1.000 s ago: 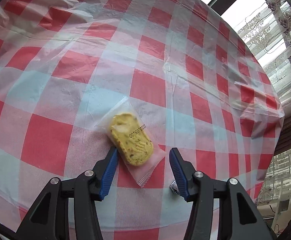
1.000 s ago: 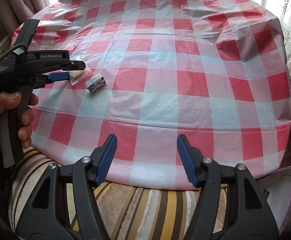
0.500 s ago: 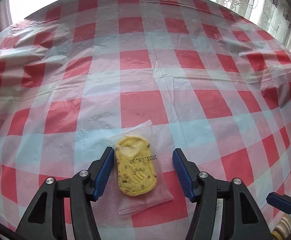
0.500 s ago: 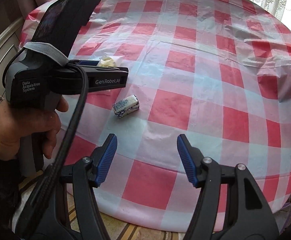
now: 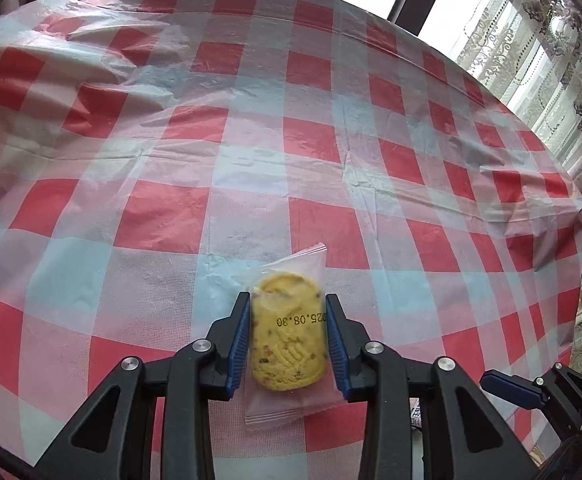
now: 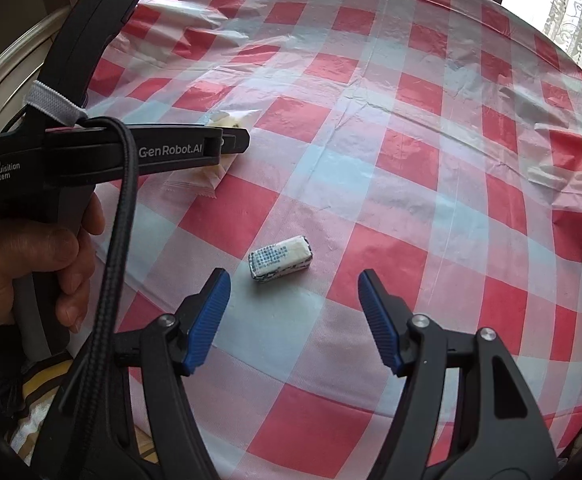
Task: Organize snacks
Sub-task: 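Grasp the clear yellow-cookie bag with the left tool, then grasp the small white-blue wrapped bar with the right tool, then carry both snacks over the white box and open both tools to drop them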
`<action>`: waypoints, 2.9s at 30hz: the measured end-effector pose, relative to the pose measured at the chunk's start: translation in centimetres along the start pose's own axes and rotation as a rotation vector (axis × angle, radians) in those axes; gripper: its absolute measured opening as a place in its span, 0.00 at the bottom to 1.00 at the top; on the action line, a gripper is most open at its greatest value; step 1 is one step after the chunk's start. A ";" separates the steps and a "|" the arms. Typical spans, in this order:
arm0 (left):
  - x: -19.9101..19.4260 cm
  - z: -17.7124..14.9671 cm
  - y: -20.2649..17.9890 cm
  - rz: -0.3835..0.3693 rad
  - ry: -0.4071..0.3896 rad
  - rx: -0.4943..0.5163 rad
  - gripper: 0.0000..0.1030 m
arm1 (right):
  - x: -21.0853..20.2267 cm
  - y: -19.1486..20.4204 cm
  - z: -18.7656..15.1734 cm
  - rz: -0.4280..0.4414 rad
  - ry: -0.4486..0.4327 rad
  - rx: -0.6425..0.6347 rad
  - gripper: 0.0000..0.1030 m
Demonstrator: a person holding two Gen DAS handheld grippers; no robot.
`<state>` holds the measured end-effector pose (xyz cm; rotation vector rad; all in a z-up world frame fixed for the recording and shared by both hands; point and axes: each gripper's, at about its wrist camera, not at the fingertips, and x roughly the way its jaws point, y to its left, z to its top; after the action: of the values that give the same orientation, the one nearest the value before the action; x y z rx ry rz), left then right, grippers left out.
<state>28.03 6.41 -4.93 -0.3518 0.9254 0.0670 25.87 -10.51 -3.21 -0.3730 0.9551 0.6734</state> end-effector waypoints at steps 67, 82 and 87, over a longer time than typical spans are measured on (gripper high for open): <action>-7.9 -6.6 -13.3 -0.140 0.050 0.239 0.35 | -8.5 -8.1 -8.1 -0.177 -0.036 0.352 0.37; -10.1 -11.0 -21.4 -0.292 0.125 0.335 0.35 | -14.5 -11.8 -15.7 -0.263 -0.049 0.472 0.37; -10.9 -12.8 -24.2 -0.338 0.149 0.372 0.35 | -16.6 -13.0 -18.4 -0.292 -0.054 0.513 0.37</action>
<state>16.55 -19.52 3.14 -0.1636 0.9921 -0.4414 16.57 -36.56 0.93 -0.0353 0.9604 0.1578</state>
